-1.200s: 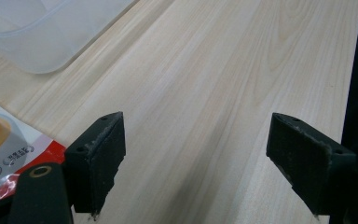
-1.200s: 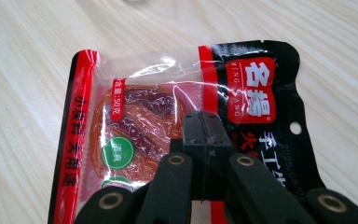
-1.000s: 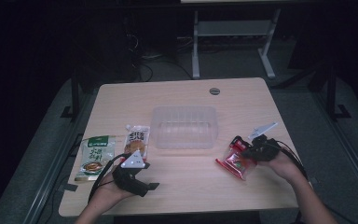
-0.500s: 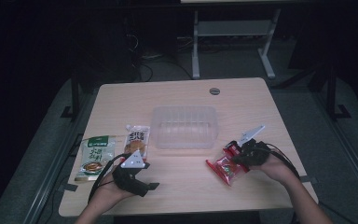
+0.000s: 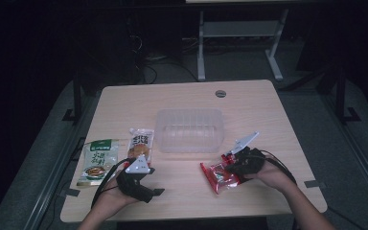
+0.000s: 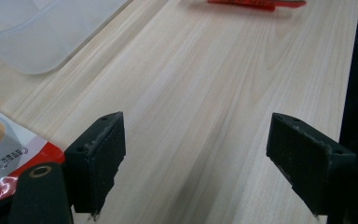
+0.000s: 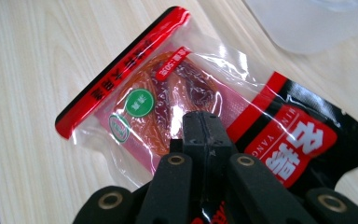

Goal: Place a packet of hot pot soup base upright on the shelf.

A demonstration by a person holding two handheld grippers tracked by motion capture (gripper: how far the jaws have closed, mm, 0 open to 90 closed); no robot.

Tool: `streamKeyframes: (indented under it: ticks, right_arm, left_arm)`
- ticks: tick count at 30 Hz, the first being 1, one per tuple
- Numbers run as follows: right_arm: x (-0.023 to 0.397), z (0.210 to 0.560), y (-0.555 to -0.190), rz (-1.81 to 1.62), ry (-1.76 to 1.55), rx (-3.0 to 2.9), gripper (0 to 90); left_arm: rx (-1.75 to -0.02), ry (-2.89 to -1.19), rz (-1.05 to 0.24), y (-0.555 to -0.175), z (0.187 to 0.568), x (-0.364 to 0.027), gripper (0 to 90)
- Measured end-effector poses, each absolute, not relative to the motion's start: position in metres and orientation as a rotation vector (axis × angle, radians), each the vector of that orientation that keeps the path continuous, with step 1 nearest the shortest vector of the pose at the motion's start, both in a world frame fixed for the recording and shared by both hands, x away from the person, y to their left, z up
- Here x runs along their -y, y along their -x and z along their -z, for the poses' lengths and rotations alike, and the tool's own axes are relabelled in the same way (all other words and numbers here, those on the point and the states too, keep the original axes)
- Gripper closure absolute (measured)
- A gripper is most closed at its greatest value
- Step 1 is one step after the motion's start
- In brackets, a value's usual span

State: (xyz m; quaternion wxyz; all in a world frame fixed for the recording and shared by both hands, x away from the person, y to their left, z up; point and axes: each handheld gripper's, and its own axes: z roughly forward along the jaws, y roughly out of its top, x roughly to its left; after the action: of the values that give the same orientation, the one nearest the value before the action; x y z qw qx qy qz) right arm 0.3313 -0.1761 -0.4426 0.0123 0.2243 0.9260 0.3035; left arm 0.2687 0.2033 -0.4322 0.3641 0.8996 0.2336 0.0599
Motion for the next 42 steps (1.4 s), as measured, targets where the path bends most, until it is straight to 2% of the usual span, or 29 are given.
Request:
streamKeyframes:
  ticks: [14, 20, 22, 32, 36, 42]
  right_arm:
    - [0.146, 0.443, -0.323, -0.955, -0.577, -2.903, 89.7]
    - [0.146, 0.441, -0.323, -0.960, -0.575, -2.895, 89.6]
    - [0.149, 0.438, -0.323, -0.979, -0.594, -2.881, 87.1]
    - [0.176, 0.422, -0.305, -1.050, -0.837, -2.735, 54.7]
    - [0.193, 0.422, -0.299, -1.051, -0.933, -2.683, 46.8]
    - [0.215, 0.420, -0.289, -1.082, -1.046, -2.584, 40.1]
  left_arm:
    - [-0.586, -2.316, -0.160, -0.267, 0.432, -0.201, 19.2]
    - [-0.583, -2.321, -0.161, -0.267, 0.431, -0.201, 19.3]
    - [-0.584, -2.314, -0.162, -0.266, 0.431, -0.200, 19.3]
    - [-0.610, -2.272, -0.179, -0.269, 0.418, -0.193, 24.2]
    - [-0.582, -2.283, -0.187, -0.271, 0.410, -0.187, 33.8]
    - [-0.548, -2.297, -0.159, -0.282, 0.402, -0.175, 56.1]
